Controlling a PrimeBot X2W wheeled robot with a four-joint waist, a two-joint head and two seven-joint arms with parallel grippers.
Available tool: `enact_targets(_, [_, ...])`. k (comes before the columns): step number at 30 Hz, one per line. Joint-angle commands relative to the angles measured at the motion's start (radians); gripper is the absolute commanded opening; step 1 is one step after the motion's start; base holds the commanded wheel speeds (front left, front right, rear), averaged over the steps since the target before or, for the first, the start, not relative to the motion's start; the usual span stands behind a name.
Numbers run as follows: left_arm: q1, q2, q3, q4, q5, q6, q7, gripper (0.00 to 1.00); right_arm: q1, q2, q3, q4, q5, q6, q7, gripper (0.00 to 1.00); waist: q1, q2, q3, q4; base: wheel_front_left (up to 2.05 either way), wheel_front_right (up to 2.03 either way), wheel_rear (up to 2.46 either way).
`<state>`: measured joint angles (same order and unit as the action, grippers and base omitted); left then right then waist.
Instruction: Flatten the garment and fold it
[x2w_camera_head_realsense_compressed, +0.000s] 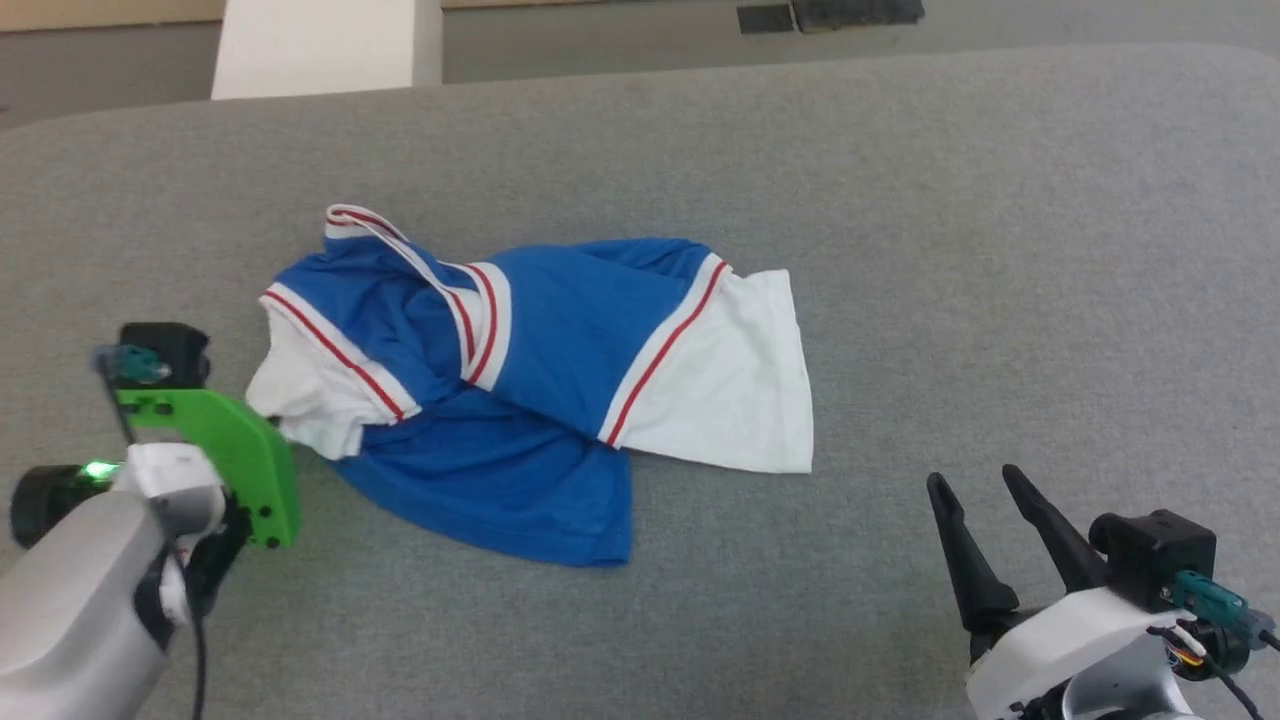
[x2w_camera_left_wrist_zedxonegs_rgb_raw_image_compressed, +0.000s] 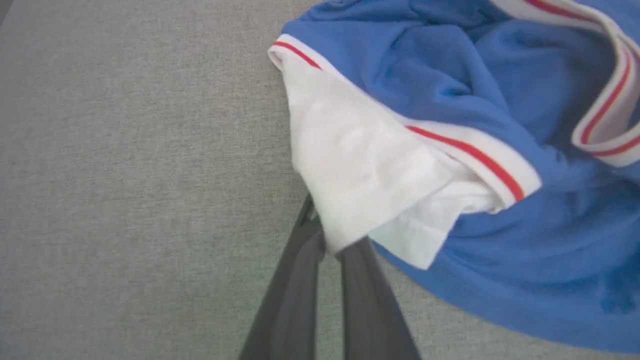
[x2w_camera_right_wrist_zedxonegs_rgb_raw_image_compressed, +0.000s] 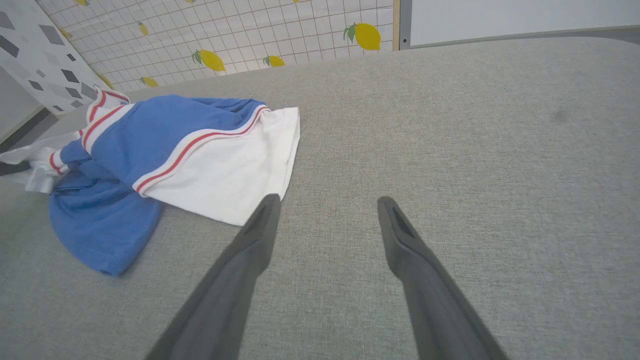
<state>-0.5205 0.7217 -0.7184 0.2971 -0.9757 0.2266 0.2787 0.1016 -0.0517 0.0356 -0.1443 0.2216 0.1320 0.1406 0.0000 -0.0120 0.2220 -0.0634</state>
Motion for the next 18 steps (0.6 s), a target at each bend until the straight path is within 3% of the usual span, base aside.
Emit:
enact_targets(1, [0.034, 0.024, 0.019, -0.027, -0.008, 0.024, -0.021, 0.0, 0.009, 0.001, -0.002, 0.001, 0.006, -0.001, 0.004, 1.0, 0.0, 0.012, -0.029, 0.026, 0.0, 0.0, 0.0])
enact_targets(6, [0.181, 0.069, 0.115, -0.124, -0.101, 0.109, -0.087, 0.0, 0.023, 0.001, -0.005, 0.0, 0.011, -0.001, 0.011, 1.0, 0.0, 0.012, -0.056, 0.042, 0.0, 0.0, 0.0])
enact_targets(10, [0.33, 0.083, 0.188, -0.151, -0.2, 0.149, -0.132, 0.0, 0.031, 0.001, -0.01, -0.002, 0.014, -0.001, 0.015, 1.0, 0.0, 0.012, -0.068, 0.046, 0.0, 0.0, 0.0])
enact_targets(18, [0.516, 0.064, 0.266, -0.118, -0.317, 0.142, -0.202, 0.0, 0.039, 0.001, -0.031, -0.002, 0.011, -0.001, 0.025, 1.0, 0.0, 0.012, -0.087, 0.05, 0.0, 0.0, 0.0])
